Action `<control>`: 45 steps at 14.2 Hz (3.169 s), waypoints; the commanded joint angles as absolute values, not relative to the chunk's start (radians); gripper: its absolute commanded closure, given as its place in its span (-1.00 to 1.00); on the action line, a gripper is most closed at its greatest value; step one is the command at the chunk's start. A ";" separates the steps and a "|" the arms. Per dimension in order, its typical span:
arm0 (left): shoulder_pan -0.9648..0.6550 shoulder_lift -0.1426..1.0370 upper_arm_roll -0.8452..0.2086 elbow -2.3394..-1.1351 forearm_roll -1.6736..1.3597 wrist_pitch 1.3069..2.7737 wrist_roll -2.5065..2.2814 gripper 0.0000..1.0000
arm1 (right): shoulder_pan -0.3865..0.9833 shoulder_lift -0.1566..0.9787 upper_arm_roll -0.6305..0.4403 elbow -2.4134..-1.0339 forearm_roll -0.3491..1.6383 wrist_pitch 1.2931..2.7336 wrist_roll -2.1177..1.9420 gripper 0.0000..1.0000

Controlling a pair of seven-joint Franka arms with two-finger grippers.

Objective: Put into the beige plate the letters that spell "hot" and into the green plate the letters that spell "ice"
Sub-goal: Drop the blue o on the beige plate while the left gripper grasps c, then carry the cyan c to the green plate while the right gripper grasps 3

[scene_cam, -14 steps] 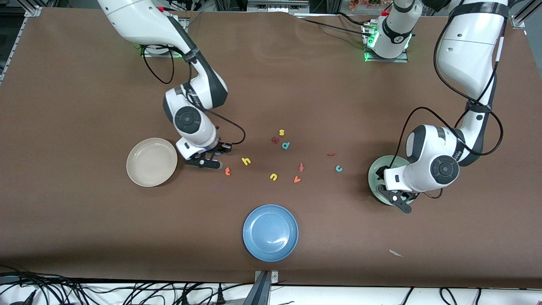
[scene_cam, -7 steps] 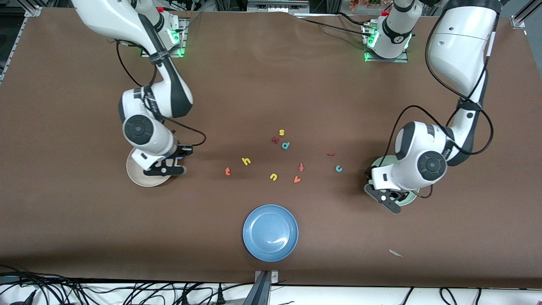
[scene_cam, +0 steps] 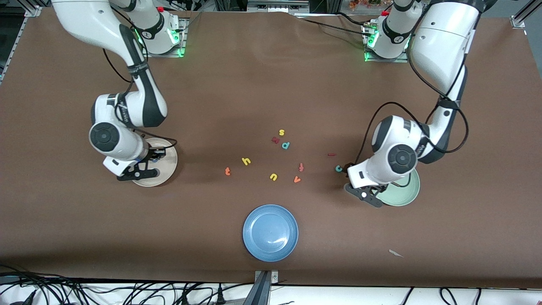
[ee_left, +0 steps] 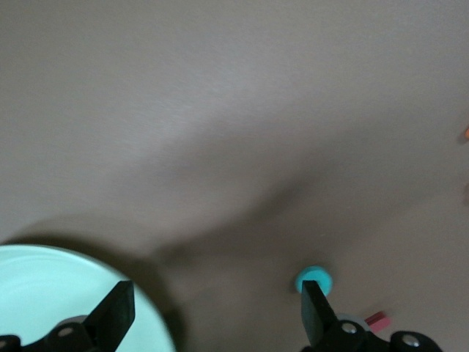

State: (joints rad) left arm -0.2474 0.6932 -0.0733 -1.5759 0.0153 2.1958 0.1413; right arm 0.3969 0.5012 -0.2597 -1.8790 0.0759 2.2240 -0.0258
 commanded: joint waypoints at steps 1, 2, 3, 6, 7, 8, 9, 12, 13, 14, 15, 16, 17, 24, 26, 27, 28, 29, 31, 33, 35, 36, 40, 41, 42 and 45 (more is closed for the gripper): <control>-0.281 0.704 -0.072 -1.581 0.023 2.189 0.002 -1.00 | 0.388 0.523 -0.252 -1.859 0.171 2.252 -0.066 -1.00; -0.303 0.707 -0.072 -1.589 0.023 2.189 -0.043 -1.00 | 0.397 0.523 -0.252 -1.849 0.193 2.247 -0.058 -1.00; -0.307 0.707 -0.072 -1.595 0.025 2.194 -0.073 -1.00 | 0.403 0.523 -0.249 -1.844 0.198 2.246 -0.055 -1.00; -0.310 0.707 -0.072 -1.656 0.035 2.241 -0.057 -0.95 | 0.437 0.523 -0.244 -1.825 0.198 2.246 0.024 -1.00; -0.322 0.707 -0.072 -1.672 0.037 2.253 -0.057 -0.91 | 0.449 0.531 -0.242 -1.825 0.198 2.256 0.047 -1.00; -0.324 0.707 -0.072 -1.675 0.038 2.255 -0.057 -0.85 | 0.466 0.544 -0.242 -1.819 0.210 2.263 0.075 -1.00; -0.321 0.707 -0.072 -1.677 0.038 2.255 -0.055 -0.78 | 0.483 0.554 -0.241 -1.800 0.227 2.261 0.116 -1.00; -0.327 0.707 -0.072 -1.689 0.038 2.258 -0.055 -0.63 | 0.550 0.600 -0.242 -1.728 0.232 2.261 0.257 -1.00; -0.327 0.707 -0.072 -1.689 0.038 2.263 -0.055 -0.58 | 0.577 0.621 -0.241 -1.697 0.233 2.261 0.299 -1.00; -0.327 0.712 -0.072 -1.697 0.040 2.279 -0.054 -0.44 | 0.595 0.639 -0.242 -1.669 0.233 2.263 0.340 -1.00; -0.327 0.719 -0.072 -1.700 0.038 2.298 -0.054 -0.35 | 0.613 0.662 -0.242 -1.643 0.239 2.263 0.380 -1.00; -0.327 0.722 -0.072 -1.700 0.038 2.305 -0.052 -0.10 | 0.630 0.684 -0.242 -1.617 0.250 2.263 0.405 -1.00; -0.327 0.721 -0.072 -1.700 0.038 2.304 -0.037 0.26 | 0.641 0.705 -0.241 -1.597 0.265 2.269 0.425 -1.00; -0.327 0.707 -0.071 -1.692 0.040 2.292 -0.008 1.00 | 0.709 0.779 -0.241 -1.577 0.301 2.381 0.537 -1.00; -0.322 0.672 -0.071 -1.686 0.051 2.261 -0.008 1.00 | 0.716 0.798 -0.241 -1.577 0.302 2.402 0.538 -1.00; -0.322 0.658 -0.071 -1.675 0.060 2.247 -0.009 1.00 | 0.727 0.802 -0.241 -1.577 0.304 2.413 0.540 -0.98; -0.316 0.649 -0.069 -1.668 0.061 2.237 -0.009 1.00 | 0.729 0.807 -0.241 -1.577 0.304 2.414 0.538 -0.83; -0.311 0.638 -0.068 -1.667 0.063 2.223 -0.009 1.00 | 0.727 0.807 -0.241 -1.577 0.304 2.414 0.538 -0.72; -0.293 0.617 -0.060 -1.667 0.109 2.182 -0.008 1.00 | 0.727 0.810 -0.241 -1.577 0.304 2.414 0.537 -0.33; -0.249 0.604 -0.063 -1.667 0.153 2.166 0.008 1.00 | 0.727 0.813 -0.241 -1.577 0.302 2.414 0.531 0.03; -0.200 0.606 -0.063 -1.680 0.153 2.157 0.037 1.00 | 0.726 0.813 -0.241 -1.577 0.302 2.414 0.528 0.20; -0.181 0.606 -0.063 -1.684 0.155 2.157 0.052 1.00 | 0.726 0.815 -0.241 -1.577 0.302 2.414 0.526 0.24; -0.144 0.610 -0.061 -1.710 0.155 2.160 0.097 1.00 | 0.727 0.834 -0.241 -1.577 0.302 2.454 0.531 0.55; -0.138 0.614 -0.061 -1.715 0.156 2.161 0.097 1.00 | 0.727 0.834 -0.241 -1.577 0.304 2.460 0.529 0.65; -0.132 0.617 -0.063 -1.724 0.156 2.167 0.097 1.00 | 0.727 0.834 -0.241 -1.577 0.304 2.461 0.529 0.75; -0.126 0.618 -0.061 -1.788 0.156 2.227 0.097 1.00 | 0.719 0.821 -0.242 -1.560 0.304 2.450 0.519 0.92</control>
